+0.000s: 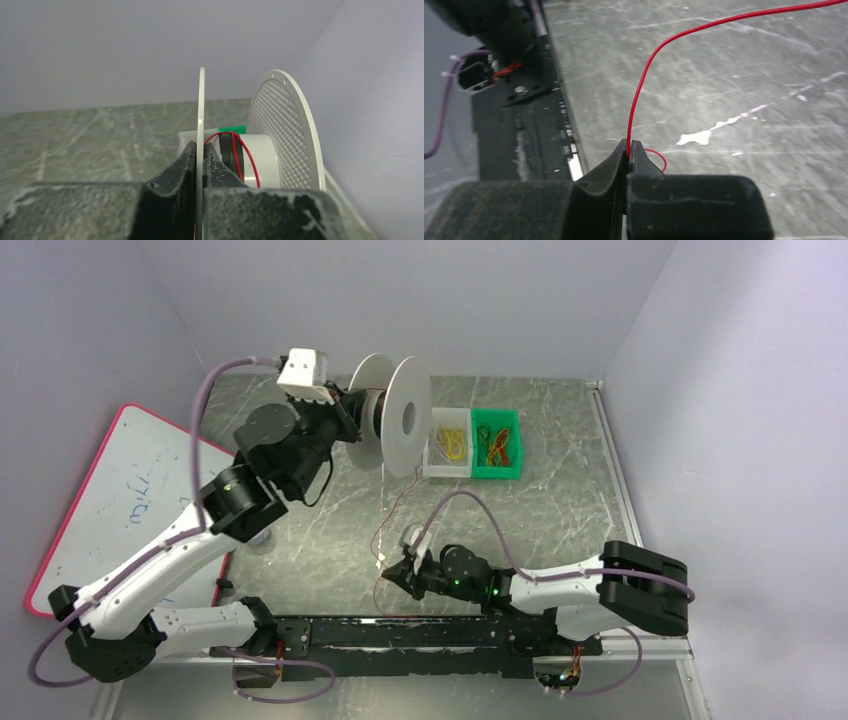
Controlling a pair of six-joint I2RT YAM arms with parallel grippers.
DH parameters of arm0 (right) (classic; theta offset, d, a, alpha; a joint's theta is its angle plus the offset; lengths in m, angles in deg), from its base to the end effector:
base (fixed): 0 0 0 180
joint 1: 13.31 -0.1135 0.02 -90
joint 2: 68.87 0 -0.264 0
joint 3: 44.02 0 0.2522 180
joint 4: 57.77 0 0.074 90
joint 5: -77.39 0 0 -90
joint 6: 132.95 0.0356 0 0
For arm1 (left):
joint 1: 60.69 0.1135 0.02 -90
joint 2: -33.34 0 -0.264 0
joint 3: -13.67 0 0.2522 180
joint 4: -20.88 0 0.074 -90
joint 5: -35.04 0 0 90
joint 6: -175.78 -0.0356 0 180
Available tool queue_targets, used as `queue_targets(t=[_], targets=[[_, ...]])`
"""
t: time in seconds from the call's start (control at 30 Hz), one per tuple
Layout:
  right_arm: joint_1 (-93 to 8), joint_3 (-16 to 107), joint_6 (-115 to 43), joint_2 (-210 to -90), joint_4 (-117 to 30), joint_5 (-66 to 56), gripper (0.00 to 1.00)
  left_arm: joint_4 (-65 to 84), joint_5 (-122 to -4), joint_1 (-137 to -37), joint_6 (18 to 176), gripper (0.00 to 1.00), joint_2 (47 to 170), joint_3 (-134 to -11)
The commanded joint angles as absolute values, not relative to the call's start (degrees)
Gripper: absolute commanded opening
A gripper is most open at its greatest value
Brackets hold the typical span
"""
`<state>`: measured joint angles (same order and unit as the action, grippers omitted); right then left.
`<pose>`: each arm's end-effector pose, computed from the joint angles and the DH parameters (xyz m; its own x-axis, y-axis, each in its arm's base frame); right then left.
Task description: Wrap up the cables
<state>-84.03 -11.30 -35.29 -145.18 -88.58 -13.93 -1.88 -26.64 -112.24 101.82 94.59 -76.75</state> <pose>0.0824 0.2329 0.1719 -0.1972 -0.1601 -0.9672 -0.9182 0.3760 0.1249 0.1487 -0.1602 0.4796 -0.0428 -0.3373 -0.9404 0.4000 0.8568 -0.3255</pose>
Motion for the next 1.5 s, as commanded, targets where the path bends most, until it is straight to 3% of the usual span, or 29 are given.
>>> queue_targets(t=[0.0,0.4,0.7,0.9,1.03,1.47], targets=[[-91.03,-9.27,-34.21,-141.01,-83.29,-21.66,0.0,4.22,-13.74,-112.19,96.53,0.07,97.45,-78.22],[-110.62,7.18,-42.93,-128.15,-57.34,-39.68,0.0,5.67,-2.22,-110.18,89.72,0.07,108.21,-70.31],[-112.71,21.07,-51.74,-126.64,-40.74,-51.19,0.0,2.82,-5.63,-108.72,92.66,0.07,108.32,-63.43],[-112.45,25.82,-60.62,-124.38,-38.28,-59.91,0.0,-0.97,-9.45,-108.78,95.28,0.07,105.38,-59.54],[-109.89,28.84,-66.31,-122.81,-39.2,-60.71,0.0,-3.41,-11.91,-108.89,97.3,0.07,103.0,-57.28],[-82.85,37.25,-67.67,-130.04,-40.28,-38.13,0.0,-8.76,-18.25,-111.93,99.01,0.07,98.21,-51.88]])
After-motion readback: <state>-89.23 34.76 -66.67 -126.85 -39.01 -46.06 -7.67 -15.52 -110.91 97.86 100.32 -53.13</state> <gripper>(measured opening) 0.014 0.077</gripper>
